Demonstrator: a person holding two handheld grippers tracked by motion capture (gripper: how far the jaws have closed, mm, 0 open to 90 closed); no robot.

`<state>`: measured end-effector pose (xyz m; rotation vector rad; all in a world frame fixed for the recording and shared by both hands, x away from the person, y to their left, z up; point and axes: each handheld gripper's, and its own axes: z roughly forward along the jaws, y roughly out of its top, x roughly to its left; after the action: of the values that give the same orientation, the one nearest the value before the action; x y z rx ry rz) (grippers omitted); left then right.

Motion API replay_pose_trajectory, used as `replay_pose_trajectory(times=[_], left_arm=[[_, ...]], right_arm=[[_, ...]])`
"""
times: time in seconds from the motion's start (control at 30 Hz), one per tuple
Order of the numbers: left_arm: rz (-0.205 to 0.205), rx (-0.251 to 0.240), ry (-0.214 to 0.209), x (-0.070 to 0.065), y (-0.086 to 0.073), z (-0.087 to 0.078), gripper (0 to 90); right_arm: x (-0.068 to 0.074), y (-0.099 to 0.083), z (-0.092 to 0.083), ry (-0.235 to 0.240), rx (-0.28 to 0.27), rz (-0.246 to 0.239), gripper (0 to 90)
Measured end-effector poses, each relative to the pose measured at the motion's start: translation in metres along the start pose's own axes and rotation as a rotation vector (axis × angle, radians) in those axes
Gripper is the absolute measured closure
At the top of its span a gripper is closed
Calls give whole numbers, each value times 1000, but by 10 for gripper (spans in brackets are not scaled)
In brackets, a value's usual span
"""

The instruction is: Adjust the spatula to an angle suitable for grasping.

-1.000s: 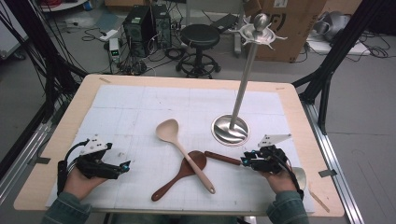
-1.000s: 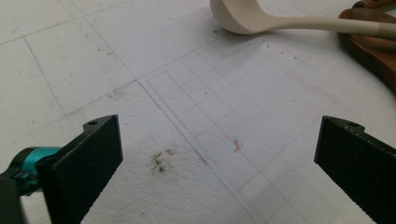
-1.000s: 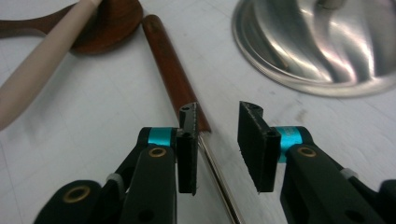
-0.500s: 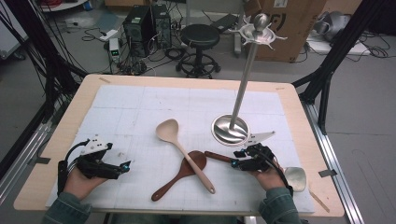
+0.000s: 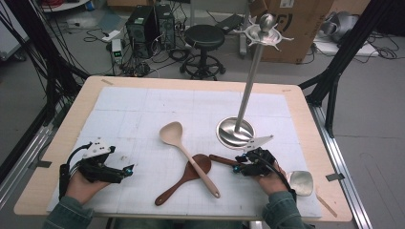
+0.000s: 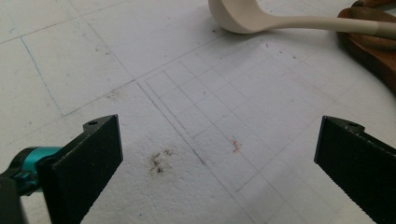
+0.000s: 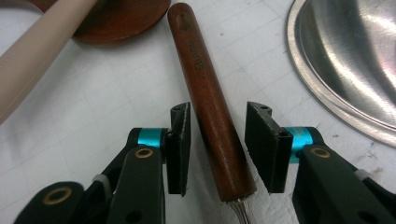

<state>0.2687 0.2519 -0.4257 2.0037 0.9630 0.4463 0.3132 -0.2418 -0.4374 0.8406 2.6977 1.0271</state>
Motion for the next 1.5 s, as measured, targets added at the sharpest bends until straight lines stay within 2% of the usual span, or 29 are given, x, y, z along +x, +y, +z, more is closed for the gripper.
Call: replay_pose_trajectory(times=[0.17,0.43,0.53,0.77,0.83,1.03,1.13,1.3,1.47,1.5], left_arm=[[-1,0,-1,0,0,0,16],[-2,-2,-1,0,0,0,16],[-4,-4,-3,0,0,0,16],[-3,-4,-3,0,0,0,16],[-3,-4,-3,0,0,0,16],[-3,-4,-2,0,0,0,16],[-2,-5,-2,0,0,-1,16],[-1,-4,-2,0,0,0,16],[-2,-5,-2,0,0,-1,16],[0,-3,-1,0,0,-1,16]], right_arm=[[1,0,2,-3,19,-6,646],[-1,1,2,9,7,-28,676],[-1,1,1,12,3,-15,684],[-4,1,-1,18,-6,-20,715],[-4,1,-1,23,-7,-7,727],[-4,0,0,16,-8,1,720],[-3,0,2,7,13,-2,708],[-5,-1,2,18,8,13,710],[-5,0,2,16,17,-24,729],[-5,0,2,16,14,-19,730]])
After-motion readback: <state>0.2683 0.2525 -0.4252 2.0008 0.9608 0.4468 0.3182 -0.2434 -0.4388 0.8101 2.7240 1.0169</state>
